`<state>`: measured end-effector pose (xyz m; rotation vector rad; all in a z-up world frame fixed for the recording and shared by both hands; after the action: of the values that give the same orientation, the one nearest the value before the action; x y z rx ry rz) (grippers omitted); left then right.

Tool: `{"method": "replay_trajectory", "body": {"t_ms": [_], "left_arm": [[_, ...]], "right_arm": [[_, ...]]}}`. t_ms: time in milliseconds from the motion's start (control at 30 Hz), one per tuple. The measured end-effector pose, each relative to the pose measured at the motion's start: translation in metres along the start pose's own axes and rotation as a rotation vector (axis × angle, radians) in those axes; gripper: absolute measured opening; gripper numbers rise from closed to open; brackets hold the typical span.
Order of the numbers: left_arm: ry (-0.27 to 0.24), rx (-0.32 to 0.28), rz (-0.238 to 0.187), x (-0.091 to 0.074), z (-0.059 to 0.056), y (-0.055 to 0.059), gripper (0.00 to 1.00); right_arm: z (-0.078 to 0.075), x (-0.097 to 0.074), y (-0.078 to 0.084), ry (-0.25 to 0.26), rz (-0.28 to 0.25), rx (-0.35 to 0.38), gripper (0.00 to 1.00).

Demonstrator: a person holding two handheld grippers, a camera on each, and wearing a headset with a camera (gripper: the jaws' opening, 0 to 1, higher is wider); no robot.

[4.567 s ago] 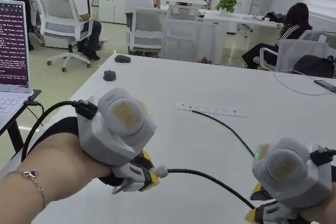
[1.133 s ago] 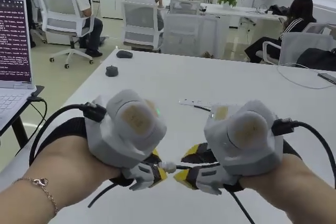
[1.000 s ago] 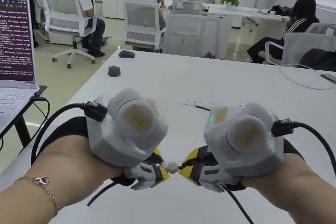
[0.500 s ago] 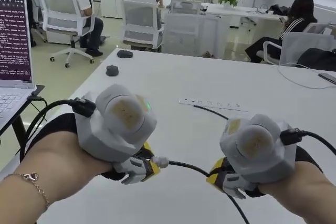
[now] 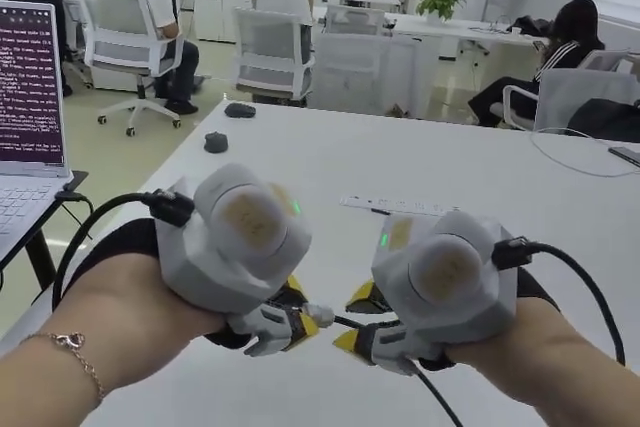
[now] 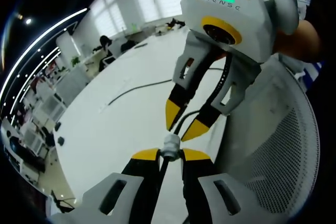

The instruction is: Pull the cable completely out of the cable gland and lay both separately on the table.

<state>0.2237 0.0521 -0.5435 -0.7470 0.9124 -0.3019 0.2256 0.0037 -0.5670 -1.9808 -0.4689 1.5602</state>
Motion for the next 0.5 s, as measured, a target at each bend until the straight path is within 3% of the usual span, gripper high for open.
{"method": "replay_trajectory", "body": {"t_ms": [133, 400, 500], "left_arm": [[-0.006, -0.003, 0.003, 0.0, 0.003, 0.003, 0.16], [-0.016, -0.019, 0.01, -0.001, 0.01, 0.009, 0.16], [-0.013, -0.023, 0.007, -0.001, 0.009, 0.009, 0.16]], "right_arm": [[-0.007, -0.003, 0.009, 0.028, 0.015, 0.023, 0.05], [-0.014, -0.01, 0.054, 0.055, 0.134, 0.114, 0.04], [-0.013, -0.01, 0.06, 0.04, 0.172, 0.116, 0.04]]}}
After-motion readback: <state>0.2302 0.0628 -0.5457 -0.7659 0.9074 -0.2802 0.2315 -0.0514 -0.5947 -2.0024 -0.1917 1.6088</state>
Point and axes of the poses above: the centre of the closed fingertips' face, and the gripper's own axes: x roughly forward along the fingers, z roughly to its left, y roughly out of its underside, the point moved 3 cm from there along -x, roughly backward along the fingers, and after that the axes turned 13 degrees about -y, right-handed, at the moved point
